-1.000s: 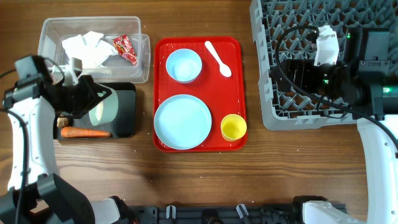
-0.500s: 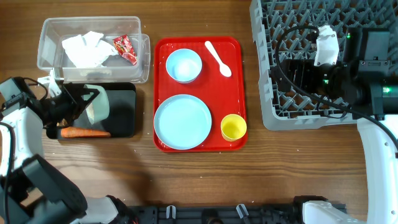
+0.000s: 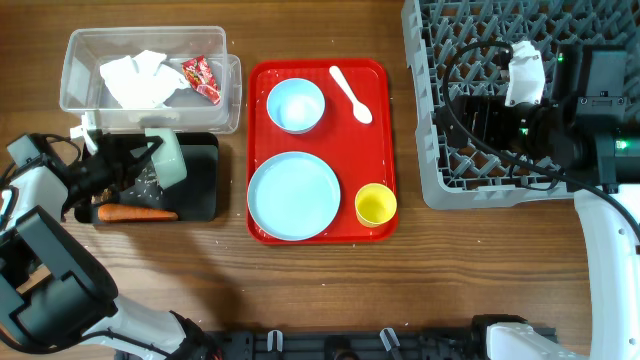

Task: Sort waste into correct bins and load items into the dishwasher rack
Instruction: 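Tip the green bowl with the left gripper to pour rice onto the black tray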

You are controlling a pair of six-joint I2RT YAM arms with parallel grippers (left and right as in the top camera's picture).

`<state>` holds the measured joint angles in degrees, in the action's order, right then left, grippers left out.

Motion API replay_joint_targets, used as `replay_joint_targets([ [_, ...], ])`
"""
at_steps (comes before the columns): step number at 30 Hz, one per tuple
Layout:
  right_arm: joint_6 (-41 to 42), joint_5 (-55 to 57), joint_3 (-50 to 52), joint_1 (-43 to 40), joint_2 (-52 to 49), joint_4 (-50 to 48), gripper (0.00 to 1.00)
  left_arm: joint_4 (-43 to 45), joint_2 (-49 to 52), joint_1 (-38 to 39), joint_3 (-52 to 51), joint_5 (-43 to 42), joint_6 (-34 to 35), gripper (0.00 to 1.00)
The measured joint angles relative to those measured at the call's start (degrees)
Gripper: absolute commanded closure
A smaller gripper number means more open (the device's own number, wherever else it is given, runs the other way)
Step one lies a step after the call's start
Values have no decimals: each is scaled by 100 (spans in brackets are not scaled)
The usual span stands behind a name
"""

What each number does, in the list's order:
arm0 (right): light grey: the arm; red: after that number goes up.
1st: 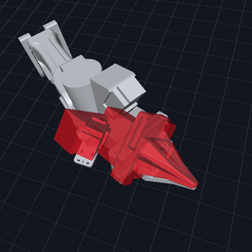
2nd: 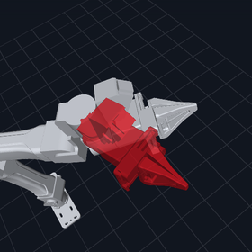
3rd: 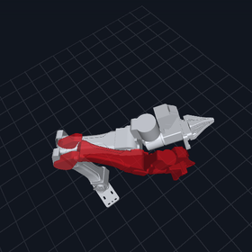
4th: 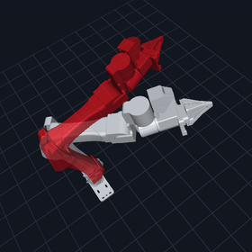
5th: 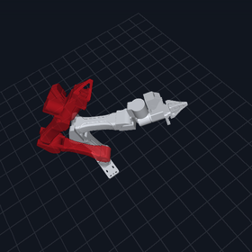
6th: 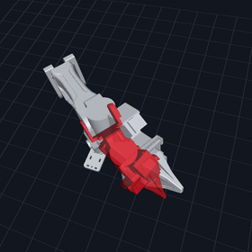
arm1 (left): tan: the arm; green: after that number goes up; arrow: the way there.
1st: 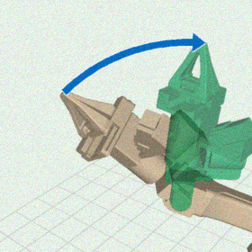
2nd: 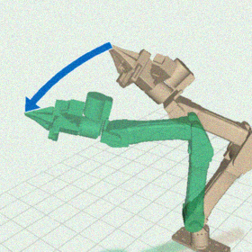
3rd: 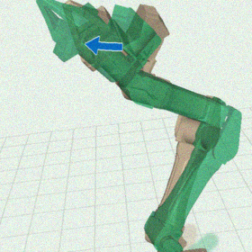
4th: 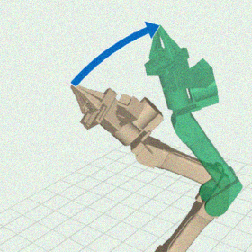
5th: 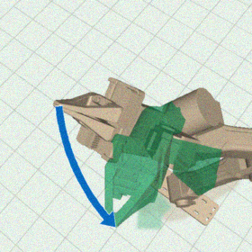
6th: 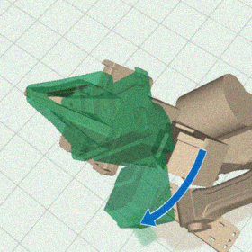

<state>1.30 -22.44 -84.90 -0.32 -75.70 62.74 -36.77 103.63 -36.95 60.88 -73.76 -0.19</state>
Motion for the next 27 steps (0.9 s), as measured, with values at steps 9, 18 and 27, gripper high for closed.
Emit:
replay_joint_targets([
  [9,0,0,0,0,0,28,0,-114,0,-260,0,-844,4,96],
  [18,0,0,0,0,0,28,1,-389,0,-378,0,-1215,2,96],
  [27,0,0,0,0,0,52,1,-549,0,-378,0,-1327,4,96],
])
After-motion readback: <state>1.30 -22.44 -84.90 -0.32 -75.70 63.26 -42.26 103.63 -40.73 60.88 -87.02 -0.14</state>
